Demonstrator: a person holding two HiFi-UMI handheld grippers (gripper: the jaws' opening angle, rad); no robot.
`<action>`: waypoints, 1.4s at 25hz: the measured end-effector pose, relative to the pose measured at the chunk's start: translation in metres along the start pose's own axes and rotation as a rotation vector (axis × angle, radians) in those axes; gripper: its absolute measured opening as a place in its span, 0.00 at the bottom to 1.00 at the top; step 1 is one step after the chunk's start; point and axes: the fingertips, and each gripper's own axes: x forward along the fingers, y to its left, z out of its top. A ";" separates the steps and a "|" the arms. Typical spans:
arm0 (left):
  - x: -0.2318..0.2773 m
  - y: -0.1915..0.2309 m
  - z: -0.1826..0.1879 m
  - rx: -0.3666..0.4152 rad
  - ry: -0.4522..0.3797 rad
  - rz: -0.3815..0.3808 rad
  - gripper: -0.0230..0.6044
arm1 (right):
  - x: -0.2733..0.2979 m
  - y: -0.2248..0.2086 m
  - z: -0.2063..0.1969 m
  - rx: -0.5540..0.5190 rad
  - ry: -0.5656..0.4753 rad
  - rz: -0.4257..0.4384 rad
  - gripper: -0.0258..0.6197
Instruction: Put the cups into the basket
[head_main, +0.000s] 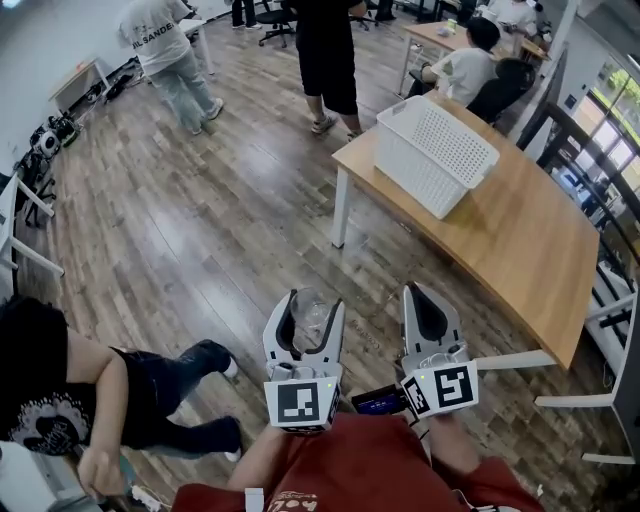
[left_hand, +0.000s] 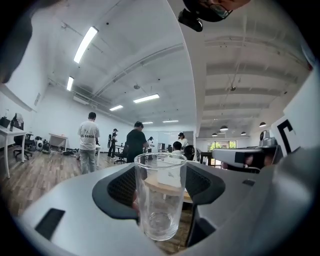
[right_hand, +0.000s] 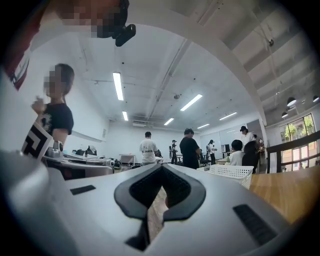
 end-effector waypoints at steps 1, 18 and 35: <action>0.004 0.004 0.001 0.002 0.000 -0.007 0.49 | 0.005 0.000 0.000 -0.001 -0.002 -0.008 0.05; 0.077 0.007 -0.006 0.005 0.053 -0.089 0.49 | 0.043 -0.045 -0.013 0.033 0.001 -0.126 0.05; 0.172 -0.033 0.002 -0.003 0.068 -0.152 0.49 | 0.079 -0.135 -0.018 0.060 0.016 -0.195 0.05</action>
